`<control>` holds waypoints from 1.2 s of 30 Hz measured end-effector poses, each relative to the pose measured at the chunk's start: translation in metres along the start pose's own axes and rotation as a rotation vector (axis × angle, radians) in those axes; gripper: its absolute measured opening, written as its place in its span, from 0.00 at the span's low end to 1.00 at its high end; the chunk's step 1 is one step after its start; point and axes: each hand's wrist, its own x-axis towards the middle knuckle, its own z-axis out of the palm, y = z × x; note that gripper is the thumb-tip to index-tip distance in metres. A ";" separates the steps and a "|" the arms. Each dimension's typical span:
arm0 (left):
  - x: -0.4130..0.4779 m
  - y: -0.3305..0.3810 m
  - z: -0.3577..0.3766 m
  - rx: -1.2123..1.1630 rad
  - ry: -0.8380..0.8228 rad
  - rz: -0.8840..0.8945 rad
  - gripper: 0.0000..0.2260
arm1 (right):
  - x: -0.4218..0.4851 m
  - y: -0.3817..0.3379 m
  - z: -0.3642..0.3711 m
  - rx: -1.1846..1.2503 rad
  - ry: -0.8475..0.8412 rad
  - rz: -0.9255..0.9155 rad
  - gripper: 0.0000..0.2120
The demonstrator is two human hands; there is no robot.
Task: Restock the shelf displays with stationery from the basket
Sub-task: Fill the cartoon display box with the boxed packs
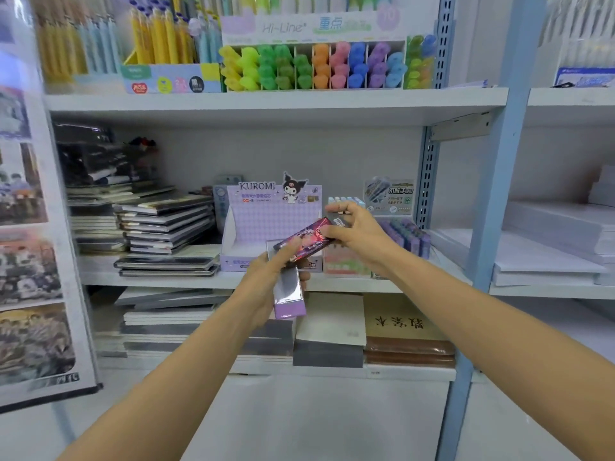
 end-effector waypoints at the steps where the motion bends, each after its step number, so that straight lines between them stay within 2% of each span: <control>1: 0.003 0.003 -0.008 -0.029 0.026 -0.007 0.14 | 0.005 -0.003 0.005 -0.013 0.012 -0.031 0.21; 3: 0.009 0.007 -0.028 -0.005 0.105 0.006 0.09 | 0.017 -0.008 0.013 -0.042 0.053 -0.095 0.24; 7: 0.023 0.010 -0.071 0.253 0.238 0.124 0.09 | 0.046 -0.017 0.034 -0.119 0.150 -0.223 0.15; 11: 0.036 0.012 -0.094 0.436 0.225 0.196 0.07 | 0.076 -0.011 0.057 -0.257 0.135 -0.272 0.12; 17: 0.046 0.004 -0.107 0.548 0.207 0.157 0.06 | 0.108 0.022 0.087 -0.408 0.073 -0.274 0.10; 24: 0.043 0.012 -0.118 0.396 0.169 0.141 0.08 | 0.125 0.031 0.091 -0.507 -0.044 -0.305 0.08; 29: 0.046 0.022 -0.133 0.183 0.284 0.176 0.08 | 0.135 0.020 0.111 -0.477 0.002 -0.440 0.10; 36: 0.047 0.024 -0.142 0.193 0.250 0.152 0.09 | 0.144 0.040 0.127 -0.608 -0.065 -0.451 0.10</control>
